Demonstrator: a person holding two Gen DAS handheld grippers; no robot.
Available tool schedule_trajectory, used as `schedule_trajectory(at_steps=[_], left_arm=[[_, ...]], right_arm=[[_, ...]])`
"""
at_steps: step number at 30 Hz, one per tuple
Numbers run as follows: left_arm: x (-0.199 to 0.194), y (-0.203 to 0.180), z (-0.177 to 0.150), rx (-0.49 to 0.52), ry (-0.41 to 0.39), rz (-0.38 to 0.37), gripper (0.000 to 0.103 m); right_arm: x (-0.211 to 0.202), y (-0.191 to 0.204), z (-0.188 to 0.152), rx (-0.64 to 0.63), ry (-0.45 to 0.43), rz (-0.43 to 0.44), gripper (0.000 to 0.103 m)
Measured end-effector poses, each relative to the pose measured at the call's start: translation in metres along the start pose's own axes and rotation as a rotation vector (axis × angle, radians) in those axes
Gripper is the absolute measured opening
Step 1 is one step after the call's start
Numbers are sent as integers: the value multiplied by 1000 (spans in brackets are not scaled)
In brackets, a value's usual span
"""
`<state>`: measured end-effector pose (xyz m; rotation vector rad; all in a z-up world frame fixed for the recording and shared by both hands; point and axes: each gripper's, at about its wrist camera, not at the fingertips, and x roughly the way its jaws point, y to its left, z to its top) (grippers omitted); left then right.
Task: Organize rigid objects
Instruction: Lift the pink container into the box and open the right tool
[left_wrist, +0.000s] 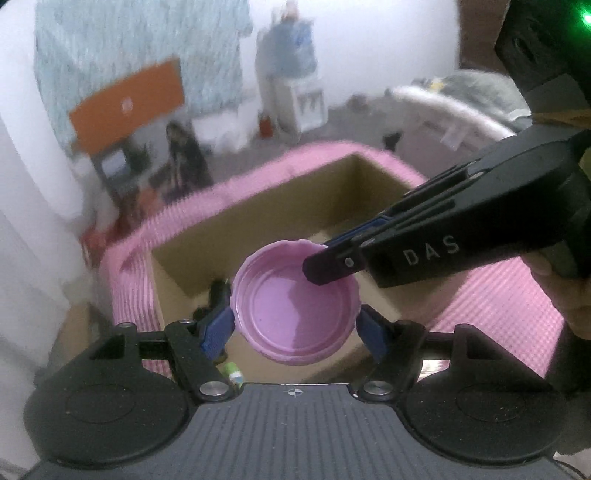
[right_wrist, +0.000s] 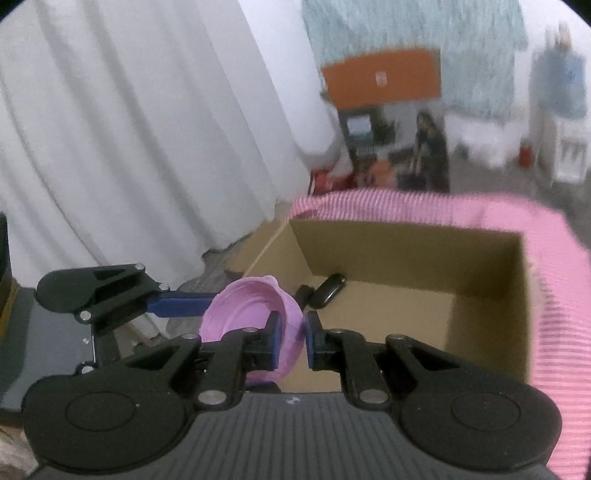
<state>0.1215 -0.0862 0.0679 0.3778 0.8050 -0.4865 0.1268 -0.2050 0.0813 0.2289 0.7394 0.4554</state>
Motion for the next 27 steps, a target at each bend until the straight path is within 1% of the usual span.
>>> schedule_trajectory(at_steps=[5,6,9,13,18,20,23,27], left_arm=[[51,26,8,-39,148,-38,72],[60,29,10,-41,173,-45,72],[75,33,5,-40,237,-56,72],[91,31,3,-6,302,-52,72],[104,29,4,31,358,-54,72],[108,28,3,41,377,-56,72],[110,30,4,28,404,-65,72],[110,28,6,27,414,-68,72]], right_arm=[[69,-36,24,115,165,45,14],[77,-39,22,132,189,46,14],[107,-54,23,154,263,44,14],[141,-67,22,157,354,44,14],[163,-69,16,146,443,48,14],[165,-69,14,142,472,52,14],[169,-71,11,148,508,59,15],[175,-74,10,156,540,53,16]])
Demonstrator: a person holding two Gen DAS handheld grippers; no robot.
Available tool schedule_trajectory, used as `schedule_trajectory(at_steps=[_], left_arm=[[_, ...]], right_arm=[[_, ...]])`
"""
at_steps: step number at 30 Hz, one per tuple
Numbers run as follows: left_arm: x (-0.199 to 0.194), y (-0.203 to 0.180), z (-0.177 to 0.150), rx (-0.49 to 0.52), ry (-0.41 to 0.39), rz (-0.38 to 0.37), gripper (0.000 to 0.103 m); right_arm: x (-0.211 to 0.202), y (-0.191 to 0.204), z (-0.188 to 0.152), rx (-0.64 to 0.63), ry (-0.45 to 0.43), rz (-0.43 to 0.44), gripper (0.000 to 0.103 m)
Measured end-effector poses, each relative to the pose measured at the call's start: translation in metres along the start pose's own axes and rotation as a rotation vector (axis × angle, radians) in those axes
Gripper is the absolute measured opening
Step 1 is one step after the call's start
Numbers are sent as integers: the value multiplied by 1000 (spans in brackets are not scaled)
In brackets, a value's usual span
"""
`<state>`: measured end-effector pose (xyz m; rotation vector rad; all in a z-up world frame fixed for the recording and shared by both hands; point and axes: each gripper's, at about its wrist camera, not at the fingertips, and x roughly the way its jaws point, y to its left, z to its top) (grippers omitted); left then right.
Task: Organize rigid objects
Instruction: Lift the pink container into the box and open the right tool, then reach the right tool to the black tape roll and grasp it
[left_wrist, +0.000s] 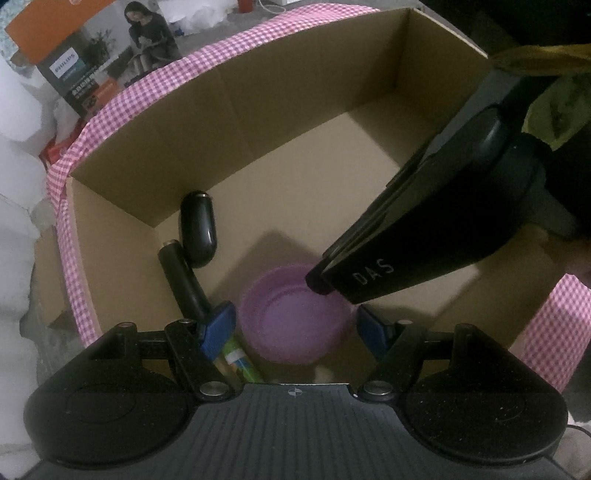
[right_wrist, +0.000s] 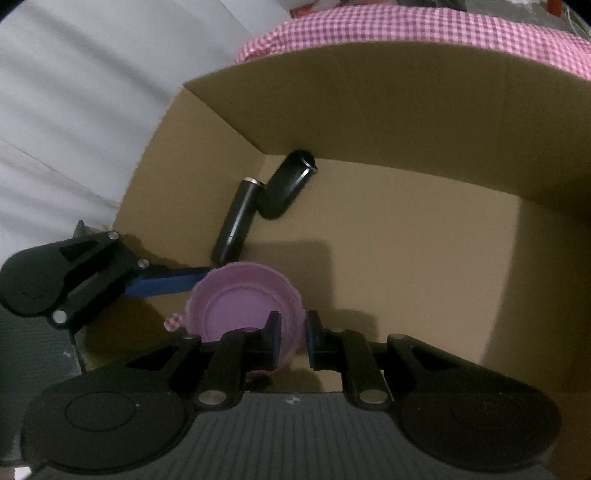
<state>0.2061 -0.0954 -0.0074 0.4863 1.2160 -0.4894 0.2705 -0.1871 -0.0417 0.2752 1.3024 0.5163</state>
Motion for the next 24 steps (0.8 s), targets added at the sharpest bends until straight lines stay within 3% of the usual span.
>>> schedule_trajectory(at_steps=[5,9,15,19,22,24], left_arm=[[-2,0,0,-20,-3,5,74],[-17,0,-2,-41,-51,19,77],[-60,-1,-12,-90,-173,8,81],[-97,-8,-31,-96,-287,18,81],[-123,-18,-55,-90,-373,25,82],[-137,-26,-75,-91,-425,26,86]], right_arm=[[-2,-1,-2,10,-14,4,17],[-13,0,-6,17,-63,13,17],[-68,9,-28,12,-226,27,18],[-117,16,-61,14,-358,53,19],[-152,21,-98,16,-462,86,31],[-171,24,-127,18,-527,106,46]])
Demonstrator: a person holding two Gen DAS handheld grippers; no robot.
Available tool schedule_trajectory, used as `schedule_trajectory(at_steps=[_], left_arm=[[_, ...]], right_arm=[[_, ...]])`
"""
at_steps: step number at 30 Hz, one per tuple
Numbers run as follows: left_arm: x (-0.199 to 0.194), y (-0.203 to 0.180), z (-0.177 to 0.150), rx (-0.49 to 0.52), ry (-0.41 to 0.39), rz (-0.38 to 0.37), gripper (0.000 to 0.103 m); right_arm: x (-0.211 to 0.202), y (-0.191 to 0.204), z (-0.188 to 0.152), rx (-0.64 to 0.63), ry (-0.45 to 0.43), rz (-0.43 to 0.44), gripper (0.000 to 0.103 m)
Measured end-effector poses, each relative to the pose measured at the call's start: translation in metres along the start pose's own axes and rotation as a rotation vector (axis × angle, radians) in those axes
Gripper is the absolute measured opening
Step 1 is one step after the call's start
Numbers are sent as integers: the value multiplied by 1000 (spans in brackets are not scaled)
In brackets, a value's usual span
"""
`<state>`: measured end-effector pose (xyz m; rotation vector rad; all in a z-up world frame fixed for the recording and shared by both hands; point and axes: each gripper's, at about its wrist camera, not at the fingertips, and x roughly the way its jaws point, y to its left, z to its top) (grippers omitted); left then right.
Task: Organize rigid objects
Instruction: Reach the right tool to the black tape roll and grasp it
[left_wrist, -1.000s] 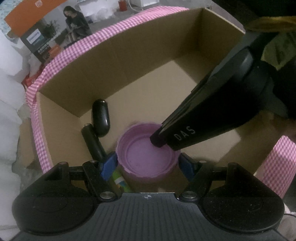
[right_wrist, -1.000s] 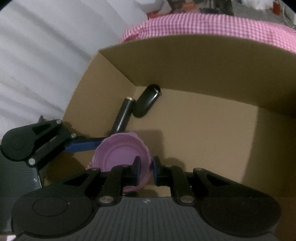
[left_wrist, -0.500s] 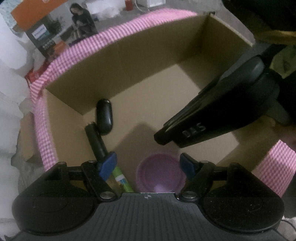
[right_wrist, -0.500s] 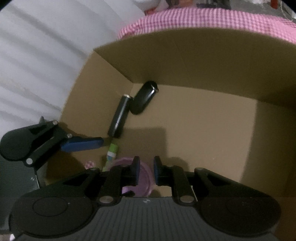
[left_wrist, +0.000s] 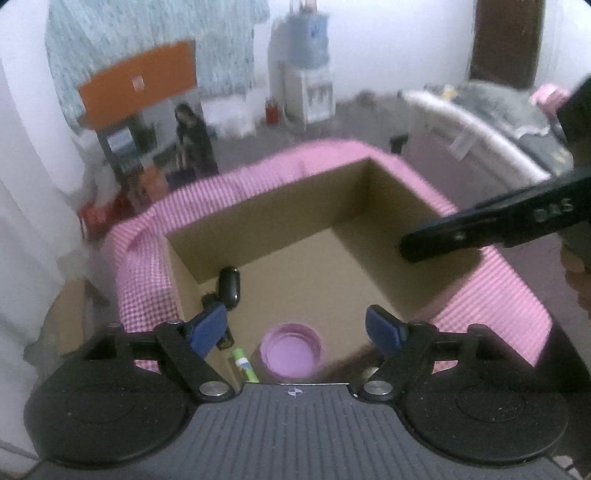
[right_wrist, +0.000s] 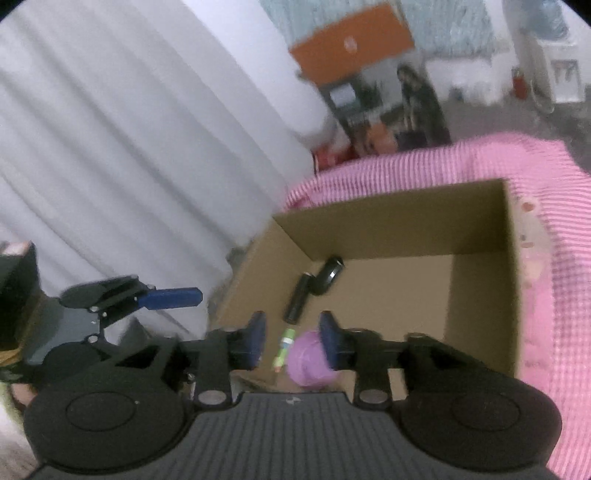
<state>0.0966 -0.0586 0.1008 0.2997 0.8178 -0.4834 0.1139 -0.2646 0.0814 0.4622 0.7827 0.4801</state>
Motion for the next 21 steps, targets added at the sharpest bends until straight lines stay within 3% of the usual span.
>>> schedule_trajectory(at_steps=[3,8,12,21], left_arm=[[-18,-12,-26,2,-43,2,89],[-19,-30,-69,-15,-37,-3,91],[6,-40,-100,-47,44,-31,91],[58,-52,-135,-30,183,-39,90]], right_arm=[[-35,9,-30,-12,-66,-1,47],[-53,17,-81,0,-66,3,49],[-38,19,-115,28,-7,-3,49],[39,16,-148,1,175,-77,48]])
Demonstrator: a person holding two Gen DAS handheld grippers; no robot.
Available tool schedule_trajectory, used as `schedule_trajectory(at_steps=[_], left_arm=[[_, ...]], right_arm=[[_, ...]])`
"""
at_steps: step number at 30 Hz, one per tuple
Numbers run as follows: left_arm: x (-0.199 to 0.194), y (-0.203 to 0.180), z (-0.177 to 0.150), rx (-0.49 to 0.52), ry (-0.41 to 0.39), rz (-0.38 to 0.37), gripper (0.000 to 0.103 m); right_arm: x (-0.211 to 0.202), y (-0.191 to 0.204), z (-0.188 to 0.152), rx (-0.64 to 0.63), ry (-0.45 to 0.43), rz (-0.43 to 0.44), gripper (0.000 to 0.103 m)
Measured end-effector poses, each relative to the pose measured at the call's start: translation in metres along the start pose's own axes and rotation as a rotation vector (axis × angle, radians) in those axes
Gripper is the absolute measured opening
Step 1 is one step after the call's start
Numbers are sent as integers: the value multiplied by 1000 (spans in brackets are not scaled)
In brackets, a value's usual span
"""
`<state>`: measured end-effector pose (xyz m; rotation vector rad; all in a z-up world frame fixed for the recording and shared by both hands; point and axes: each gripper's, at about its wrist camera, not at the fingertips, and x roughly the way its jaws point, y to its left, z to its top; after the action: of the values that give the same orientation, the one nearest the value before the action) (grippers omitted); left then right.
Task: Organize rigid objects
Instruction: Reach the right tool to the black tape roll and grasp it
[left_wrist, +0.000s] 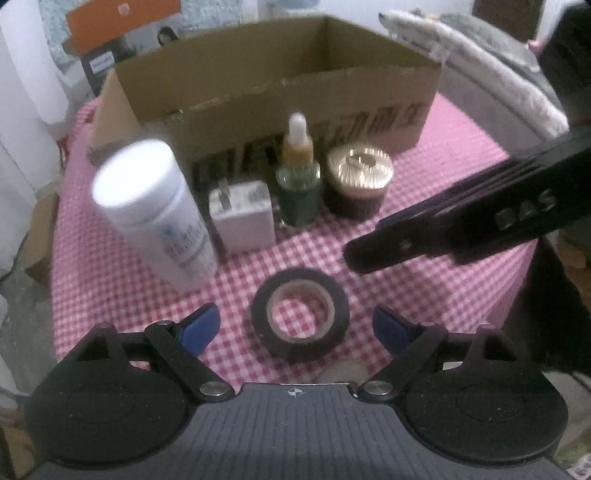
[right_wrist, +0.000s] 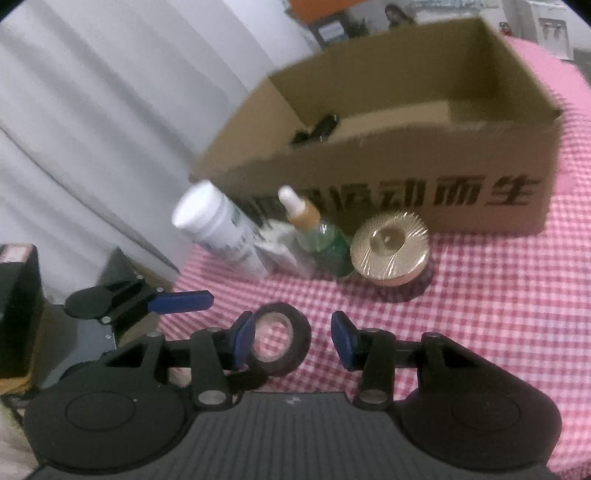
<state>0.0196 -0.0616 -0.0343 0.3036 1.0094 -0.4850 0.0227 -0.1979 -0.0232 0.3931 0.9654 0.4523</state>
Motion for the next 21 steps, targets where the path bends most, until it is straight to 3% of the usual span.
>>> schedule_trajectory(at_steps=[7,14,21], left_arm=[[17,5,0,5,33,-15,83],[23,4,-4,1,45,-39,70],[31,-9,5,22,26,-50,69]], right_arm=[[38,10,-4,-74,67,-43,41],[54,16,0,-126,87,-43,24],[57,17,0,-146,82,-65,22]])
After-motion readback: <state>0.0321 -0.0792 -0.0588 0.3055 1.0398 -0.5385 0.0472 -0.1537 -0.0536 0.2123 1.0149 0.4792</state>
